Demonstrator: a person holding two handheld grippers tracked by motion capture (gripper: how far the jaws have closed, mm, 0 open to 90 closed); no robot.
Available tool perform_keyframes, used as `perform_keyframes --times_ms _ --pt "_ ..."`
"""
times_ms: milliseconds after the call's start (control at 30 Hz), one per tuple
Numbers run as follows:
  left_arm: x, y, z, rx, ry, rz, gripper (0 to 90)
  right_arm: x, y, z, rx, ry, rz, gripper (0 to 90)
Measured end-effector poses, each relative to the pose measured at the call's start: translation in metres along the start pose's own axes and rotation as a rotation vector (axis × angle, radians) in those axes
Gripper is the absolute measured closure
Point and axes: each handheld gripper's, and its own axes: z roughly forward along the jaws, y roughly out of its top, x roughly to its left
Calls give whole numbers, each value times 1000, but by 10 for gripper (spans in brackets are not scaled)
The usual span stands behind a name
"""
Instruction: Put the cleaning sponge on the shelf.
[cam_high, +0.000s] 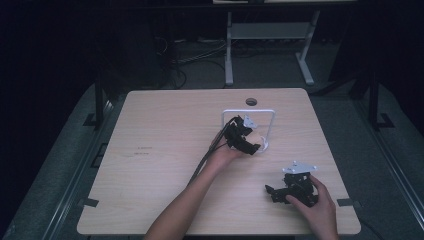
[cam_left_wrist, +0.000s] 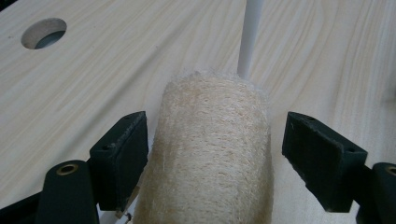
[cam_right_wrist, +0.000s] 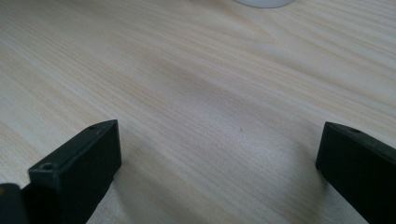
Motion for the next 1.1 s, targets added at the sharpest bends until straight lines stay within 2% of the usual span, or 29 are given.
perform_keyframes --times_ms 200,400,533,800,900,1000,1100 --pt "-2 1 -7 -15 -1 -7 233 0 0 0 0 0 0 0" --pt "-2 0 -13 -24 9 12 256 0 0 0 -3 2 0 0" --pt "-3 -2 -19 -33 17 11 261 0 0 0 -3 2 0 0" --pt "-4 -6 -36 -65 20 8 342 0 0 0 -1 2 2 0" --pt "-4 -9 -43 -72 12 15 420 0 0 0 0 1 2 0" --pt "-5 -12 -49 -83 -6 2 533 0 0 0 0 0 0 0" --pt "-7 -14 -52 -84 -52 -20 691 0 0 0 0 -1 -1 0"
